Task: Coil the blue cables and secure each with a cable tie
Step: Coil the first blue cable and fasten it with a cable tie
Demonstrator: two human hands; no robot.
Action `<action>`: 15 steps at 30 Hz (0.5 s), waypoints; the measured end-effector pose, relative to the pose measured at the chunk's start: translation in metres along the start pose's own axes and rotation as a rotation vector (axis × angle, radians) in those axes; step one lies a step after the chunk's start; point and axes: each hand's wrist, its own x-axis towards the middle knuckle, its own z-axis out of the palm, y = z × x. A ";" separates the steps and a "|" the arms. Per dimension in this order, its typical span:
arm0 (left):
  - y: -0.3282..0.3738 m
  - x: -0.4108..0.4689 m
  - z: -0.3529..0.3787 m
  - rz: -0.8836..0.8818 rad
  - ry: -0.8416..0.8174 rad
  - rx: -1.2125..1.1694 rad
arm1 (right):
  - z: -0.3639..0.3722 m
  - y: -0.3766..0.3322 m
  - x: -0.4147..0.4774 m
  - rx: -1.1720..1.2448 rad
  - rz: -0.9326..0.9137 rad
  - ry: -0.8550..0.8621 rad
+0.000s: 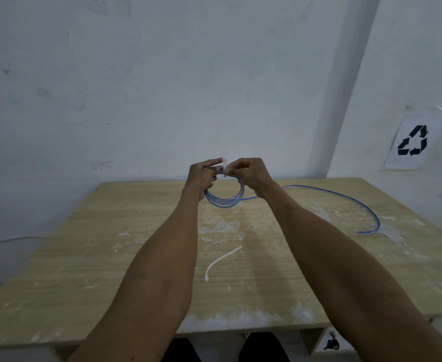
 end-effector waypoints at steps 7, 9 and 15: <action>-0.004 0.000 0.000 0.015 -0.002 0.043 | 0.000 -0.006 0.007 0.098 -0.051 0.112; -0.005 0.000 0.001 0.021 -0.024 0.063 | 0.001 -0.006 0.010 0.059 -0.064 0.103; -0.010 -0.004 0.001 0.109 -0.104 0.133 | 0.002 -0.012 0.018 -0.042 -0.053 0.109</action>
